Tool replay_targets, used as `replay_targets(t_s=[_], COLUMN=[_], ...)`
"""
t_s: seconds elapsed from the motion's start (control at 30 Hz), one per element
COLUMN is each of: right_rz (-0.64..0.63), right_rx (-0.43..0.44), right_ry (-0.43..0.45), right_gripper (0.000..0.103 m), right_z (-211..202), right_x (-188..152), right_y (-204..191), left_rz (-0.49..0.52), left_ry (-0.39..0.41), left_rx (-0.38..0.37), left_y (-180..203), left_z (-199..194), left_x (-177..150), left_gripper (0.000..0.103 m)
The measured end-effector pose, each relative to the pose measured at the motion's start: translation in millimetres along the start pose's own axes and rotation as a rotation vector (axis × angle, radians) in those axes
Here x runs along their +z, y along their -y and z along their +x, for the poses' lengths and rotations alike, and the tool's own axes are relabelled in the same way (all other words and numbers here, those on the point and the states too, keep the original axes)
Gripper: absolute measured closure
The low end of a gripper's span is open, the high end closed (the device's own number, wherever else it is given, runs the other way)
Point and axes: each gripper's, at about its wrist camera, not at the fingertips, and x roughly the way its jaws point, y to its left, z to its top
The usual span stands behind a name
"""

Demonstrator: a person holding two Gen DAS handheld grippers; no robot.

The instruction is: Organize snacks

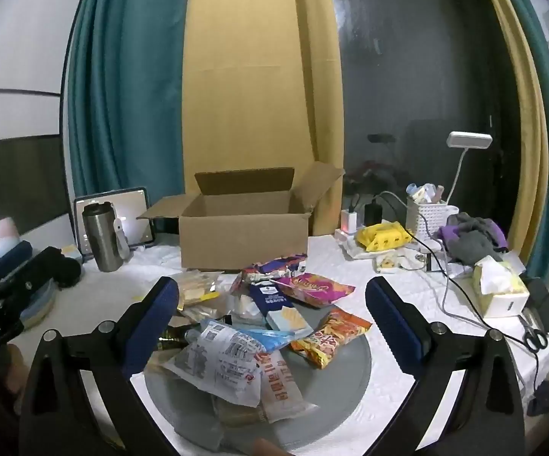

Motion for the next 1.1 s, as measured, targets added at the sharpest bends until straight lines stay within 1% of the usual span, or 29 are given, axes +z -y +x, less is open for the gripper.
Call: replay_targets(t_s=[0.07,0.1,0.13,0.17,0.2,0.3,0.37,0.43,1.1], right_rz=[0.005,0.021,0.022,0.022,0.014,0.009,-0.009,-0.005,0.001], right_rx=[0.008,0.011,0.011,0.01,0.007,0.01,-0.001,0.001,0.004], right_ry=[-0.011,-0.008,-0.011,-0.013,-0.026,-0.039,-0.045,-0.044,-0.056], right_gripper=[0.002,0.002,0.002,0.002,0.002,0.002,0.002,0.002,0.002], right_z=[1.9,-0.1,-0.4,0.2,2.2,2.7,3.9,2.5,5.2], right_x=[-2.6,-1.8,-1.7,-2.1,-1.7,-4.3,-8.0,-8.6,-6.3], right_y=[-3.8,-1.9,-1.7,-2.0,-3.9,5.3,-3.6,-2.0,-4.2], left_rz=[-0.019,-0.001,-0.007,-0.016,-0.031,-0.031,-0.025,-0.009,-0.016], left_ry=[-0.003,-0.006,-0.007,-0.032,-0.037,-0.039,-0.044,-0.042,-0.044], left_rx=[-0.005,-0.008,-0.011,-0.005,0.0,-0.006,-0.015,-0.024,-0.017], left_y=[-1.7,-0.6,-0.5,1.1,0.3,-4.3,-5.4,1.3,-4.6], left_z=[-3.4,-4.6,-7.9,-3.2,-1.2,2.9,3.5,-0.4,-0.2], left_x=[-1.1,1.1,0.7,0.6,2.3,2.1,2.9,1.4,0.4], left_gripper=[0.0,0.0,0.0,0.0,0.0,0.0,0.0,0.0,0.0])
